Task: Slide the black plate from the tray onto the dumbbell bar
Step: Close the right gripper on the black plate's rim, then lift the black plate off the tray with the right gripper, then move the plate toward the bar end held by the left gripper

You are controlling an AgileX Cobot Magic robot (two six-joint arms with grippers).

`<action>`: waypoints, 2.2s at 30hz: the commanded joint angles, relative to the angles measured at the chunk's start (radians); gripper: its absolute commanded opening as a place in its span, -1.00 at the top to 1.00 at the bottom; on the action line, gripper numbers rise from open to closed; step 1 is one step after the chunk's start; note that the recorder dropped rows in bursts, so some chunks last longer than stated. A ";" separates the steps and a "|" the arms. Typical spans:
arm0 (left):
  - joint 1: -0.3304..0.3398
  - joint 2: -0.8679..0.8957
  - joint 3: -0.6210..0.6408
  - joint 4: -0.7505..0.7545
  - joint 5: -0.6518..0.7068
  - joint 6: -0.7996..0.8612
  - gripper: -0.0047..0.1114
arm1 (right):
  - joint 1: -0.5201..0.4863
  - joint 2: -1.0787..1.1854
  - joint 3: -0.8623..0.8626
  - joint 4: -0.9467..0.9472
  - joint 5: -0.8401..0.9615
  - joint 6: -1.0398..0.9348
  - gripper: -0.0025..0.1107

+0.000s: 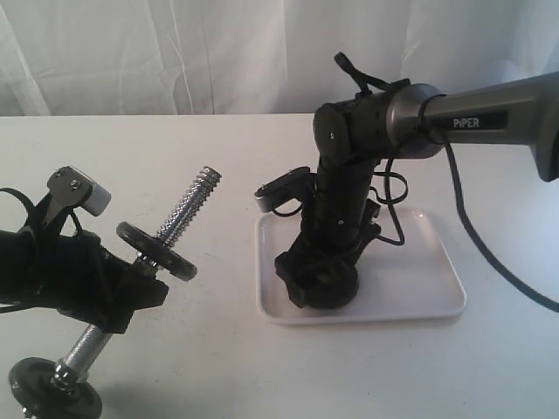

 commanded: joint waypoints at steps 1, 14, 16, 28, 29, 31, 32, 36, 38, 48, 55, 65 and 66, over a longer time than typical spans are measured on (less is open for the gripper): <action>-0.003 -0.046 -0.023 -0.111 0.103 0.006 0.92 | -0.041 -0.049 0.011 0.079 0.074 0.009 0.96; -0.003 -0.046 -0.023 -0.111 0.130 0.030 0.92 | -0.194 -0.152 -0.019 0.486 0.191 -0.121 0.96; -0.003 -0.046 -0.023 -0.111 0.130 0.030 0.92 | -0.234 -0.152 -0.025 0.613 0.240 -0.181 0.96; -0.003 -0.046 -0.023 -0.111 0.132 0.064 0.92 | -0.329 -0.152 -0.025 0.988 0.240 -0.274 0.96; -0.003 -0.046 -0.023 -0.111 0.132 0.066 0.92 | -0.329 -0.152 -0.025 1.016 0.240 -0.274 0.96; -0.003 -0.046 -0.023 -0.111 0.132 0.068 0.92 | -0.329 -0.155 -0.025 1.057 0.240 -0.274 0.96; -0.003 -0.046 -0.023 -0.111 0.132 0.068 0.92 | -0.329 -0.159 -0.025 1.073 0.240 -0.271 0.96; -0.003 -0.046 -0.023 -0.111 0.137 0.075 0.92 | -0.329 -0.186 -0.023 1.084 0.240 -0.240 0.96; -0.003 -0.046 -0.023 -0.111 0.151 0.077 0.92 | -0.329 -0.207 -0.023 1.082 0.240 -0.228 0.96; -0.003 -0.046 -0.023 -0.111 0.180 0.111 0.92 | -0.312 -0.266 -0.012 1.082 0.240 -0.172 0.96; -0.003 -0.046 -0.023 -0.111 0.186 0.111 0.92 | -0.299 -0.325 0.119 1.082 0.240 -0.206 0.96; -0.003 -0.046 -0.023 -0.104 0.239 0.138 0.92 | -0.295 -0.360 0.167 1.108 0.240 -0.223 0.96; -0.003 -0.046 -0.023 -0.104 0.239 0.138 0.92 | -0.295 -0.365 0.167 1.108 0.240 -0.223 0.96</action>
